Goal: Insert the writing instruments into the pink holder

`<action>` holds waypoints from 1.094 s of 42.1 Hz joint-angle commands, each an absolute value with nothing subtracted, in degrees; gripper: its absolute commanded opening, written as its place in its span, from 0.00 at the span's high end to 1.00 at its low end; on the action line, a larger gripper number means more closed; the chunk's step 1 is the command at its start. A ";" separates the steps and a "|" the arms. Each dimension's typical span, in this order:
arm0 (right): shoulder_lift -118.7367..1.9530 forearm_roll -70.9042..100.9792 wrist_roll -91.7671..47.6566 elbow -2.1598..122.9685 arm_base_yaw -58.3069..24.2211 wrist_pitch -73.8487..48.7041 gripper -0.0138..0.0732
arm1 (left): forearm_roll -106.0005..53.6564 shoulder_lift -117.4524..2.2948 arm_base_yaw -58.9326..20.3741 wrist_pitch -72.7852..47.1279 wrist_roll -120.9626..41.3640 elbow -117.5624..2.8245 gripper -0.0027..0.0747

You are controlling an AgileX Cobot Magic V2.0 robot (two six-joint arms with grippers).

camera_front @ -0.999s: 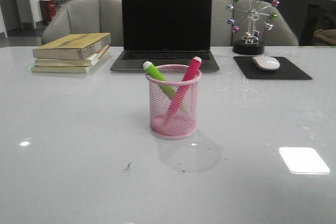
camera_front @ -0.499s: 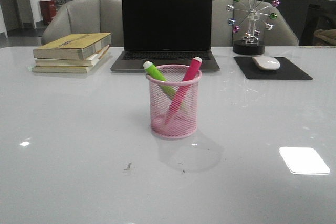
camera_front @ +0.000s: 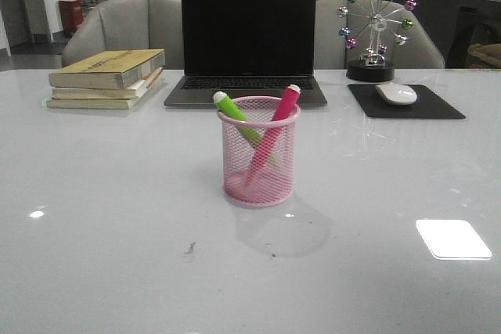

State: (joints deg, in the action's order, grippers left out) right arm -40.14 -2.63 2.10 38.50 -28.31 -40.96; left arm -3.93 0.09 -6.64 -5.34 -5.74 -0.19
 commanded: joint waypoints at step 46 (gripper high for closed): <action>-39.92 -3.69 2.02 40.12 -28.40 -36.97 0.78 | -4.98 1.49 -5.16 3.05 -5.74 0.51 0.85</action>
